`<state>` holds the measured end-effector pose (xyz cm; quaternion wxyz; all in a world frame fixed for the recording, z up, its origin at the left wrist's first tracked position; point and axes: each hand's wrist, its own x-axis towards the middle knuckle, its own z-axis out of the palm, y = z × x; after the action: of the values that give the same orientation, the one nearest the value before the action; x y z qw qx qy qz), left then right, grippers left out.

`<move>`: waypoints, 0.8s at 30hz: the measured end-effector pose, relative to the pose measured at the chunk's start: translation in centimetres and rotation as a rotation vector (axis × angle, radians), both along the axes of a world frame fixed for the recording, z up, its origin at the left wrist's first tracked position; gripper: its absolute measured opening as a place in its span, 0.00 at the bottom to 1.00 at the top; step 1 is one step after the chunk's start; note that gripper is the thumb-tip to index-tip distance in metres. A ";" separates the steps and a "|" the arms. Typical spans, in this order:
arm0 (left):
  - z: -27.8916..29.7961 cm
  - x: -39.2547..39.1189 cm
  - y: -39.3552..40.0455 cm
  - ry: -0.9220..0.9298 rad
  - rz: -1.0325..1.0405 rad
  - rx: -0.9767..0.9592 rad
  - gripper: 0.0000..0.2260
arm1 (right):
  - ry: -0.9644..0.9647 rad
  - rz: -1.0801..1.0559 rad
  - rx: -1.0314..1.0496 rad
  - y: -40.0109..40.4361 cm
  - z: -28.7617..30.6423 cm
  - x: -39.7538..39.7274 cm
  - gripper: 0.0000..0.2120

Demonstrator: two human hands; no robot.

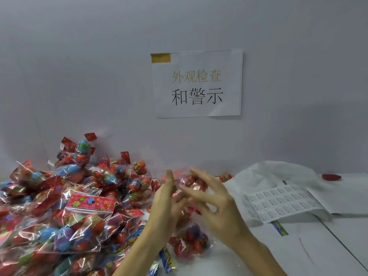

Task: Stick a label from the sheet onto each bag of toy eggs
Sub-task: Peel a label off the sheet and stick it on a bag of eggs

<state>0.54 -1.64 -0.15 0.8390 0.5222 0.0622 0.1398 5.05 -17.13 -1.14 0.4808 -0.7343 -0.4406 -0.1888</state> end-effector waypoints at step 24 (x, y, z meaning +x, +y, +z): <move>0.3 -0.5 0.7 -0.121 0.305 0.252 0.10 | 1.019 0.076 0.634 0.1 0.5 0.2 0.14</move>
<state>0.06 -0.93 0.20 0.7383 0.5983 0.0720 0.3029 5.21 -17.00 -0.65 0.8332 -0.5371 -0.1028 0.0820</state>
